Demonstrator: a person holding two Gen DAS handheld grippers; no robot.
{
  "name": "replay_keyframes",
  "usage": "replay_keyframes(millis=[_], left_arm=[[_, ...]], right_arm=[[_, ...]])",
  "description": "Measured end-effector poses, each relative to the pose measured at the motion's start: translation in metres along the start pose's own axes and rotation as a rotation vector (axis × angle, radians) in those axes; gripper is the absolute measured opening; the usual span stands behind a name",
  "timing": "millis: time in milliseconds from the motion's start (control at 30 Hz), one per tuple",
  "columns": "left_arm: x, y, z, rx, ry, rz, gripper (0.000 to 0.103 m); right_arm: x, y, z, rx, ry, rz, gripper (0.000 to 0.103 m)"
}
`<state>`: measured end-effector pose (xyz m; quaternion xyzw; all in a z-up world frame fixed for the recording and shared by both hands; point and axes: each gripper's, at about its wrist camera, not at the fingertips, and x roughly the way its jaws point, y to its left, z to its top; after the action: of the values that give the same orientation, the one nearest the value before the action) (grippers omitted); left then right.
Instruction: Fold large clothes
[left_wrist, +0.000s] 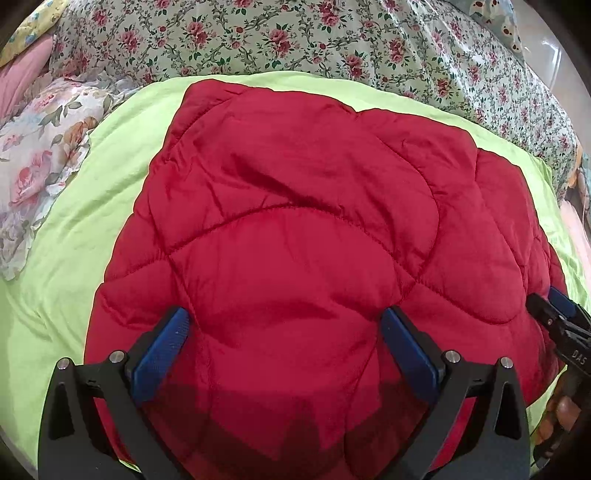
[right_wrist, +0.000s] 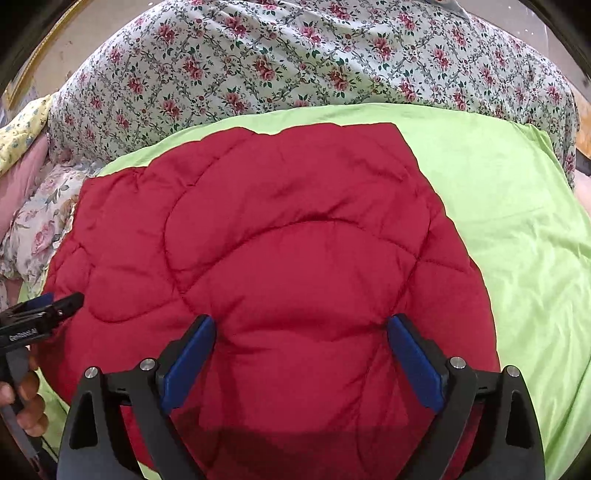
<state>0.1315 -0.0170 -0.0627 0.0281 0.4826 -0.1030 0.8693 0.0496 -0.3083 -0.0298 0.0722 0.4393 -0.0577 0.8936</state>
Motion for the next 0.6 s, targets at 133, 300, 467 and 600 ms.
replay_keyframes(millis=[133, 300, 467, 600], left_arm=[[-0.003, 0.001, 0.000, 0.001, -0.002, -0.003, 0.103], [-0.010, 0.003, -0.004, -0.002, 0.000, -0.005, 0.103], [-0.028, 0.005, -0.013, -0.003, -0.013, -0.006, 0.103], [-0.043, 0.007, -0.025, 0.003, -0.019, -0.006, 0.103]], right_arm=[[0.003, -0.005, -0.001, 0.015, 0.000, 0.016, 0.098], [0.005, -0.006, -0.001, 0.017, -0.005, 0.020, 0.098], [0.007, -0.008, 0.000, 0.022, -0.006, 0.027, 0.098], [0.006, -0.008, -0.001, 0.026, -0.007, 0.027, 0.098]])
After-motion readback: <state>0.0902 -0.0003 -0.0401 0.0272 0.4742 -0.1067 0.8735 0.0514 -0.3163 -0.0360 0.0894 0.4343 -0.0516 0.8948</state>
